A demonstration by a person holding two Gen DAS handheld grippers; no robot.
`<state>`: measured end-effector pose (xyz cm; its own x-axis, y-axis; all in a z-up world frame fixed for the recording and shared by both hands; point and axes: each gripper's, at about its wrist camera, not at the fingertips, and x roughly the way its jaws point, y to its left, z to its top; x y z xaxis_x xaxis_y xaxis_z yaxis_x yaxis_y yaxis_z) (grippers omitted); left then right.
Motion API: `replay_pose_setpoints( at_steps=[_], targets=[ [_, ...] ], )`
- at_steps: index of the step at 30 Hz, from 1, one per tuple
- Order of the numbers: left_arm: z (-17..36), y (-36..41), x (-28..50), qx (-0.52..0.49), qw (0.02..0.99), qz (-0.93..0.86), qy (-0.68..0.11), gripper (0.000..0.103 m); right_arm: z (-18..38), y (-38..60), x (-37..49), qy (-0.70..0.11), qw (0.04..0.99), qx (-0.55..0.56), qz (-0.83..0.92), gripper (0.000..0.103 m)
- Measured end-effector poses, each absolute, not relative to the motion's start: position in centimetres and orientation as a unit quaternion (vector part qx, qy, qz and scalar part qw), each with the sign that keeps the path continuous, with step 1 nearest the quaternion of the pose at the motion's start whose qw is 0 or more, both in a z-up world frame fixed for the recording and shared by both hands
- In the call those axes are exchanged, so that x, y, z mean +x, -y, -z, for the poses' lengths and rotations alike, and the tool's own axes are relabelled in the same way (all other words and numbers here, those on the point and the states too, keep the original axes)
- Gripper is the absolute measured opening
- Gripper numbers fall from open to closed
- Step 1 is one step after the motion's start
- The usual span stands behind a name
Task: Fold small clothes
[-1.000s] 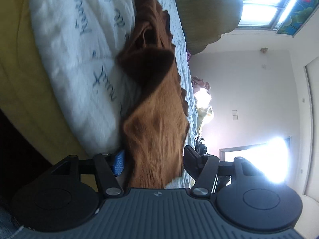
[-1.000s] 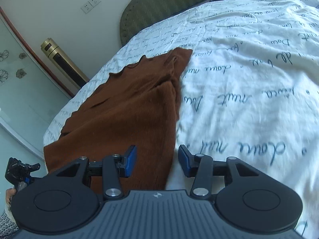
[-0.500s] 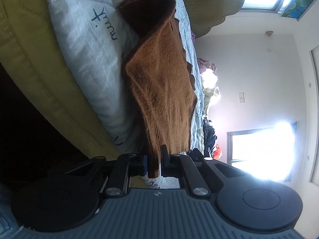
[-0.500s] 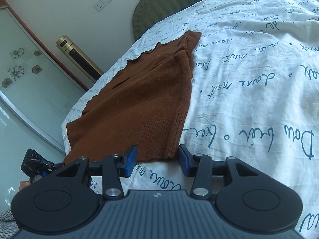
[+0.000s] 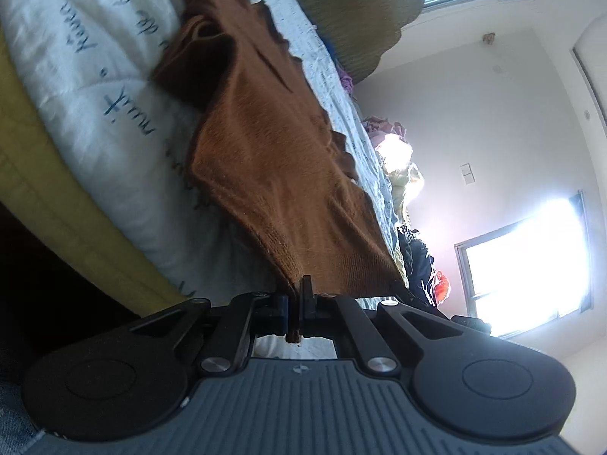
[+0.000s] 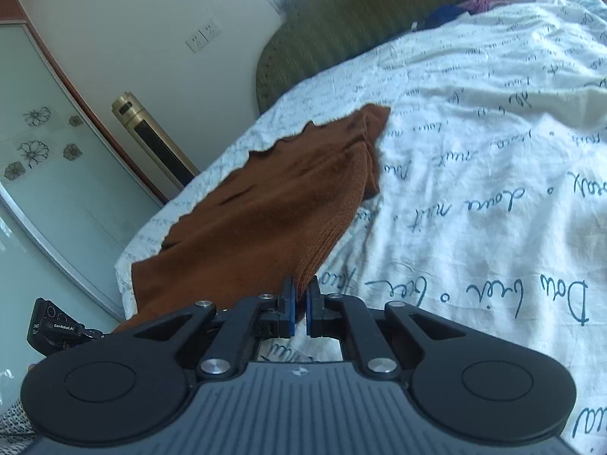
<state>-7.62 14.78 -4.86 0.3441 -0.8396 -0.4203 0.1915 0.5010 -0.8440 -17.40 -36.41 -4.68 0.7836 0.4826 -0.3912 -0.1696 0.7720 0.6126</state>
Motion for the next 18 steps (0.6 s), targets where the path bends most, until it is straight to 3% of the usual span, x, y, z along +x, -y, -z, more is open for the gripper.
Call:
replay_pose_setpoints(
  at_steps=[6,11,18],
  targets=[
    [0.2,-14.6,-11.3,-0.317,0.747,0.375,-0.447,0.003,0.9,36.0,-22.0,-0.227,0.912,0.284,-0.191,0.004],
    [-0.5,-13.9,-13.2,-0.311,0.726,0.384,-0.477,0.003,-0.9,36.4,-24.7,-0.214,0.908,0.302,-0.198,0.004],
    [0.3,-15.4,-10.6,-0.358,0.714,0.369,-0.475,0.003,0.0,37.4,-20.1,-0.233,0.905,0.306,-0.185,0.004]
  ],
)
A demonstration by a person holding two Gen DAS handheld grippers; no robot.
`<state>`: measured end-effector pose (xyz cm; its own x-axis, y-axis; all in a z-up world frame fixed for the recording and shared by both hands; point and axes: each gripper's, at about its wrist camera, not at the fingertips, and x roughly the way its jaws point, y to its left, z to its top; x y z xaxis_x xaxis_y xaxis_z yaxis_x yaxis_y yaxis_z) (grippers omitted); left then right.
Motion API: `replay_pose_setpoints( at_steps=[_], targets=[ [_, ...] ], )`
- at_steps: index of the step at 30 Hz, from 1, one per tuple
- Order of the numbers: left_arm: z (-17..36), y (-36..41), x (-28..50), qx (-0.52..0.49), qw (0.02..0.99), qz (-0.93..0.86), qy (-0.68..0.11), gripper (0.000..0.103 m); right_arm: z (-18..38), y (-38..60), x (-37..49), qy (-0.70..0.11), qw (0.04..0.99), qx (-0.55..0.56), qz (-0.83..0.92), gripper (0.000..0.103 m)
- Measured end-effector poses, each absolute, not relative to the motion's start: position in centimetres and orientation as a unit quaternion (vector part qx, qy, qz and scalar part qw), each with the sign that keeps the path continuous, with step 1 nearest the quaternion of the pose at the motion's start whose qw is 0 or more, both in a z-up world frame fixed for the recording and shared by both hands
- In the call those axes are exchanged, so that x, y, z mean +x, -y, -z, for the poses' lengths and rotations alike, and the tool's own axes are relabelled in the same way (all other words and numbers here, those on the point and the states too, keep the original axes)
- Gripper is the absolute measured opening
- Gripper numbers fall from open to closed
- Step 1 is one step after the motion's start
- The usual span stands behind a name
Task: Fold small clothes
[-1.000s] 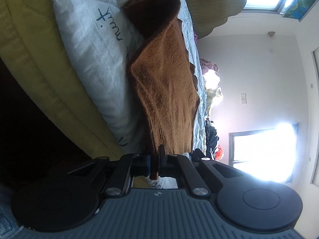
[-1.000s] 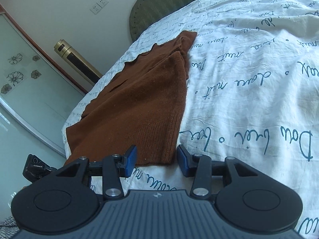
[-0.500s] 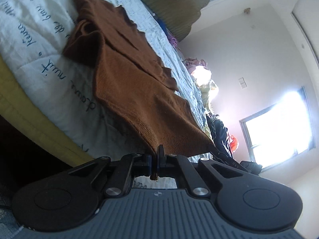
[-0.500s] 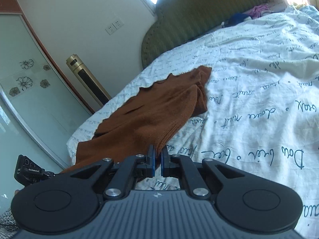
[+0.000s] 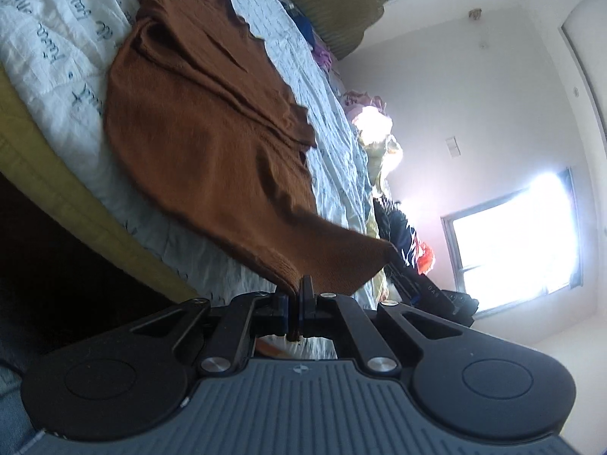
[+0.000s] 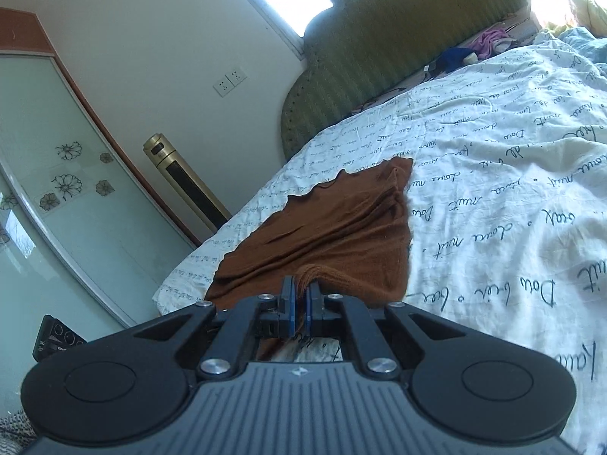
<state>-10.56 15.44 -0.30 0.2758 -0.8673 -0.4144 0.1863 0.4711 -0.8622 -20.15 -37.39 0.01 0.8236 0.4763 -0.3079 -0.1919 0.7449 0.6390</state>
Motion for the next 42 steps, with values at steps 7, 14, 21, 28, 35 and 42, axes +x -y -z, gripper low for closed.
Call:
replay_pose_setpoints(
  at_steps=[7,14,21,28,35,42],
  targets=[
    [-0.9,-17.5,0.1,-0.395,0.736,0.333,-0.438,0.003,0.6,40.0,-6.0,-0.268,0.881,0.342,-0.186,0.005],
    [0.1,-17.2,11.4,-0.412,0.735,0.287,-0.455,0.003,3.2,40.6,6.4,-0.310,0.860,0.366,-0.173,0.005],
    [0.7,-16.6,17.8,-0.409,0.728,0.254,-0.487,0.003,4.8,39.9,15.0,-0.362,0.842,0.362,-0.169,0.005],
    [3.8,-17.4,21.6,-0.423,0.714,0.221,-0.512,0.003,6.0,38.8,18.8,-0.385,0.836,0.357,-0.159,0.005],
    [4.6,-18.1,24.5,-0.443,0.704,0.219,-0.509,0.003,5.5,37.9,20.7,-0.399,0.846,0.323,-0.146,0.005],
    [5.0,-18.3,26.7,-0.446,0.703,0.203,-0.515,0.004,6.2,37.2,22.6,-0.421,0.842,0.306,-0.143,0.008]
  ],
)
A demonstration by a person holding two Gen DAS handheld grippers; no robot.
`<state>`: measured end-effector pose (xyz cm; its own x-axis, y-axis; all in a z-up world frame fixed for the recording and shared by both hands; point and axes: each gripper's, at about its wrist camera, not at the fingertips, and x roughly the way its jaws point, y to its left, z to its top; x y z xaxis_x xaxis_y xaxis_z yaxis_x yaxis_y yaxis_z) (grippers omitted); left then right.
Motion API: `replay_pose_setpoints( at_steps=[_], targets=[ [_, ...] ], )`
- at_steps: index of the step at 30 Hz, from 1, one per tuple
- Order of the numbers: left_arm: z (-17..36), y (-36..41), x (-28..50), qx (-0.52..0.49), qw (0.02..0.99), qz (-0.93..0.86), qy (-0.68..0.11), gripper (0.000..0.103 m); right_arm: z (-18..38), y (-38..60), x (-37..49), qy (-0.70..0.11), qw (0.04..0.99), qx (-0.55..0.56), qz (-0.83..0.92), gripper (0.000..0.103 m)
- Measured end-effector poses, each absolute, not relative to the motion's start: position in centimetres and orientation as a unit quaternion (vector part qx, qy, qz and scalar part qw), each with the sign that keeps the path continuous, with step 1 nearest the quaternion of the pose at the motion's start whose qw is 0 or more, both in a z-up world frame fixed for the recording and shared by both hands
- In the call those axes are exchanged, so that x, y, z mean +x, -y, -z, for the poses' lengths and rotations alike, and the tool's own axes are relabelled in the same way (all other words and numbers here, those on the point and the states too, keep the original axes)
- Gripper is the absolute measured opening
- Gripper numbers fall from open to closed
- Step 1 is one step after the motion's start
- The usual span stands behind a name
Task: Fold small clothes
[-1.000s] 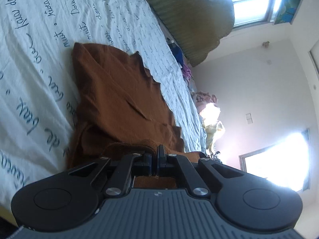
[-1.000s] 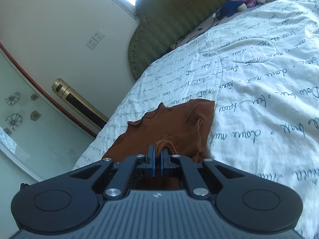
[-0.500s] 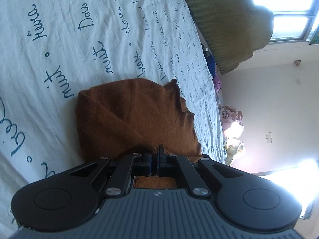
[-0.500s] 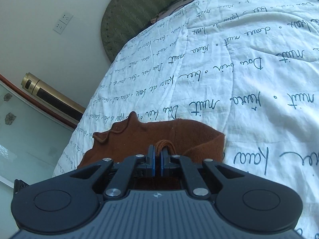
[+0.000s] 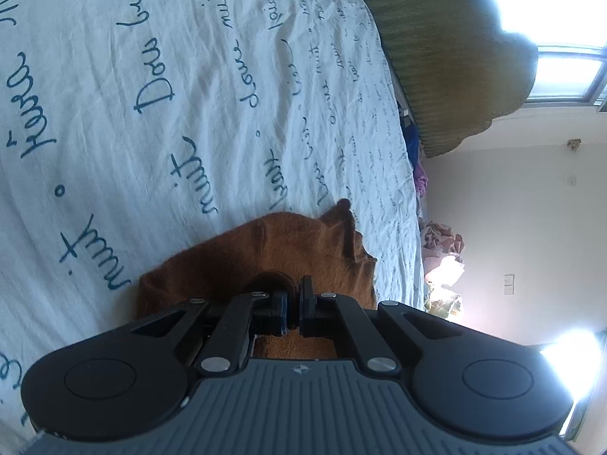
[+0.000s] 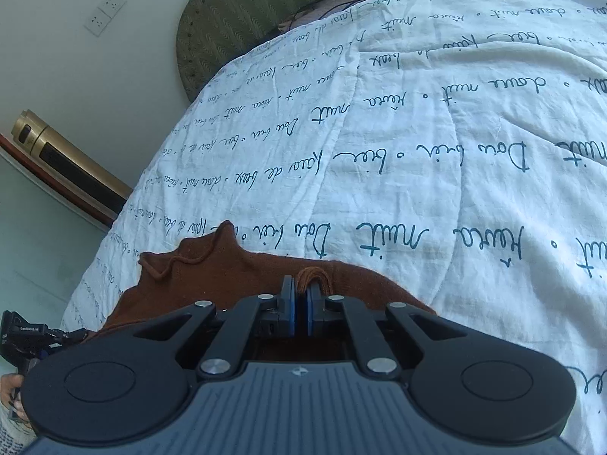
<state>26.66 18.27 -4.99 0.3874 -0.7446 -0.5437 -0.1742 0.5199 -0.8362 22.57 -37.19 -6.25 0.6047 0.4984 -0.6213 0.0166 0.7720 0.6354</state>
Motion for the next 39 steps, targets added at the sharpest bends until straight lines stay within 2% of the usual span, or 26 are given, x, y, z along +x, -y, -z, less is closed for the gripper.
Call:
replay_pose_setpoints(
  at_steps=[1,3,4,5,6,9,11,13,14,15,17,18,19,20,23,29,32,34,35,39],
  targets=[
    [5.7,-18.5,27.0,-0.451,0.693,0.187,-0.530,0.015,6.5,37.2,22.9,-0.429,0.836,0.310,-0.144,0.009],
    [6.6,-19.6,27.2,-0.492,0.672,0.179,-0.523,0.021,5.7,37.1,22.8,-0.427,0.841,0.306,-0.132,0.010],
    [5.9,-20.4,26.7,-0.494,0.687,0.165,-0.506,0.028,4.7,36.9,22.3,-0.419,0.851,0.289,-0.129,0.012],
    [4.6,-21.0,26.3,-0.477,0.713,0.159,-0.489,0.044,3.8,36.6,21.7,-0.408,0.863,0.270,-0.127,0.018],
    [3.2,-21.2,25.7,-0.455,0.736,0.160,-0.475,0.051,2.4,36.0,20.8,-0.394,0.880,0.236,-0.121,0.026],
    [-0.7,-20.1,23.0,-0.411,0.772,0.203,-0.441,0.062,-0.1,33.4,17.8,-0.363,0.906,0.162,-0.147,0.028],
    [-2.3,-17.7,20.4,-0.378,0.790,0.229,-0.424,0.092,-0.5,31.6,16.3,-0.354,0.912,0.137,-0.152,0.030],
    [-2.4,-15.2,17.8,-0.366,0.794,0.251,-0.415,0.093,-0.2,29.8,15.4,-0.359,0.911,0.120,-0.165,0.033],
    [-1.9,-13.8,16.7,-0.357,0.793,0.265,-0.417,0.093,0.3,28.7,15.0,-0.367,0.906,0.111,-0.177,0.040],
    [-1.1,-12.4,15.8,-0.344,0.793,0.271,-0.424,0.093,1.0,27.5,14.8,-0.376,0.902,0.097,-0.189,0.054],
    [1.0,-10.1,14.6,-0.299,0.806,0.255,-0.443,0.090,2.5,25.5,15.0,-0.389,0.905,0.039,-0.166,0.073],
    [2.1,-9.5,14.3,-0.277,0.815,0.237,-0.451,0.087,3.4,24.9,15.4,-0.399,0.907,0.005,-0.138,0.073],
    [3.0,-9.2,14.0,-0.256,0.826,0.226,-0.448,0.080,4.6,24.9,16.1,-0.405,0.908,-0.018,-0.109,0.073],
    [3.5,-9.2,13.6,-0.240,0.842,0.225,-0.426,0.080,4.9,25.6,16.4,-0.397,0.911,-0.005,-0.108,0.076],
    [3.8,-10.2,13.6,-0.252,0.837,0.235,-0.424,0.080,4.1,27.6,16.4,-0.397,0.912,0.057,-0.086,0.076],
    [4.5,-12.3,14.2,-0.305,0.813,0.249,-0.430,0.080,1.0,25.6,9.8,-0.343,0.934,0.058,-0.078,0.077],
    [4.6,-12.3,14.4,-0.310,0.809,0.254,-0.430,0.080,2.7,25.0,7.5,-0.356,0.931,0.053,-0.056,0.084],
    [4.4,-12.2,14.5,-0.305,0.808,0.257,-0.434,0.080,5.0,25.6,6.7,-0.371,0.926,0.053,-0.042,0.084],
    [4.4,-12.1,14.6,-0.304,0.807,0.258,-0.435,0.080,5.5,26.0,6.1,-0.352,0.933,0.060,-0.047,0.084],
    [4.4,-12.0,14.8,-0.303,0.807,0.260,-0.435,0.081,5.6,26.4,5.7,-0.334,0.938,0.080,-0.043,0.084]
  ],
)
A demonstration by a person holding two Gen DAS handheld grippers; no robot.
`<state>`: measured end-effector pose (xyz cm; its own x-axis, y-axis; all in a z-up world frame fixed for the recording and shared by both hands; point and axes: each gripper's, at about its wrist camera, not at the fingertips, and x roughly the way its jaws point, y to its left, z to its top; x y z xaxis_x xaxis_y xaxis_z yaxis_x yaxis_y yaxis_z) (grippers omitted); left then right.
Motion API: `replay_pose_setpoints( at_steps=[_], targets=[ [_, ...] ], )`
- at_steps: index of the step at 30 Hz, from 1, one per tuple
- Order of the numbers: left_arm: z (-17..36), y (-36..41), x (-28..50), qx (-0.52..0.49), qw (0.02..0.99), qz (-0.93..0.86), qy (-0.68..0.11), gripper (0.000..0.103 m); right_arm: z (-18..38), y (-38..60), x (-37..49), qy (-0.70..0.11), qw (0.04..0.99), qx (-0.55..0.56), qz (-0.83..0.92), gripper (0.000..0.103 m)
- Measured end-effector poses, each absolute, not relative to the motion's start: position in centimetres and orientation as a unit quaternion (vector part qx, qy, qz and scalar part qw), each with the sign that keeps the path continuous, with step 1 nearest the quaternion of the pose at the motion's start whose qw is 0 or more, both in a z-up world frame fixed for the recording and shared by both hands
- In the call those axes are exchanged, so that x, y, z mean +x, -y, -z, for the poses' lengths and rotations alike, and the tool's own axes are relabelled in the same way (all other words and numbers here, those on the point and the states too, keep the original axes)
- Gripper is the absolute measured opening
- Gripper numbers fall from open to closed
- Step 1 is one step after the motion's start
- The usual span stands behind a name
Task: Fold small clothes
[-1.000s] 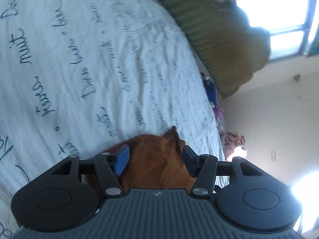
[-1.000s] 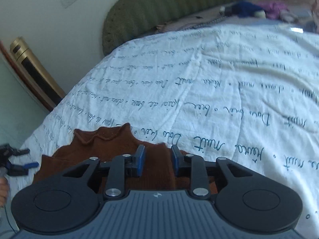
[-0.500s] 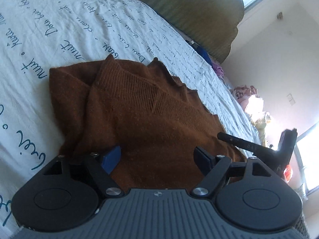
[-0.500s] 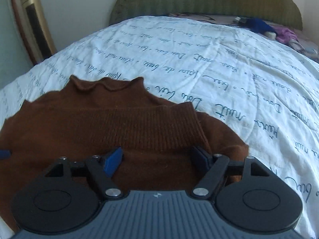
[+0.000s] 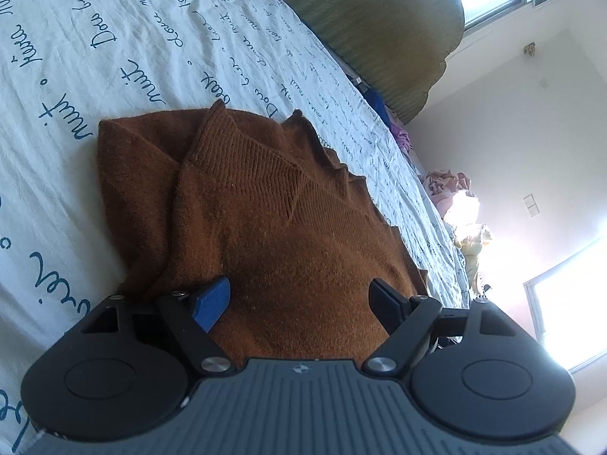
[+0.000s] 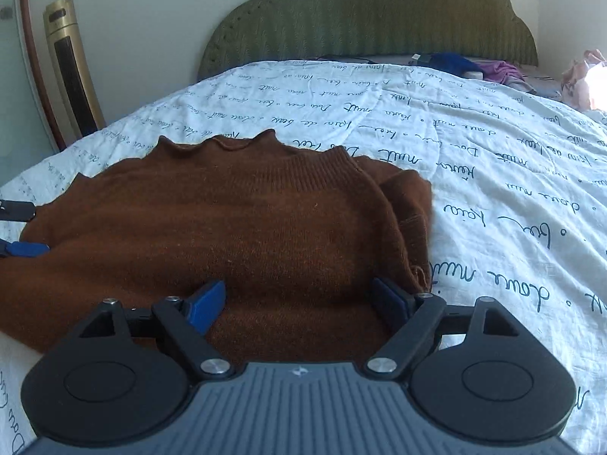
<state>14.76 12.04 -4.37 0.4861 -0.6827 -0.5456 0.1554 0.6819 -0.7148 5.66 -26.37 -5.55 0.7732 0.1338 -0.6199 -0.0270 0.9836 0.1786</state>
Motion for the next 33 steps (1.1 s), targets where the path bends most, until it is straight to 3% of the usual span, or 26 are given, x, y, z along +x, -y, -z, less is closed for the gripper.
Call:
replay_pose_setpoints(
  at_steps=[19,22,24,29,33],
  targets=[
    [2.8,-8.8,13.6,-0.221,0.845,0.212,-0.438,0.087,5.9,26.5,2.5,-0.318,0.944,0.091,-0.021,0.085],
    [2.0,-8.6,12.7,-0.209,0.854,0.191,-0.437,0.088,5.7,26.9,1.7,-0.313,0.945,0.092,-0.015,0.085],
    [1.2,-8.4,11.3,-0.188,0.866,0.180,-0.427,0.096,5.9,27.3,0.7,-0.307,0.946,0.101,-0.030,0.085],
    [1.3,-7.6,8.6,-0.149,0.878,0.163,-0.426,0.097,6.9,27.8,-0.5,-0.319,0.942,0.088,-0.051,0.086],
    [1.6,-7.2,6.7,-0.107,0.892,0.158,-0.410,0.096,7.0,27.5,-0.3,-0.316,0.943,0.080,-0.060,0.092]
  ],
)
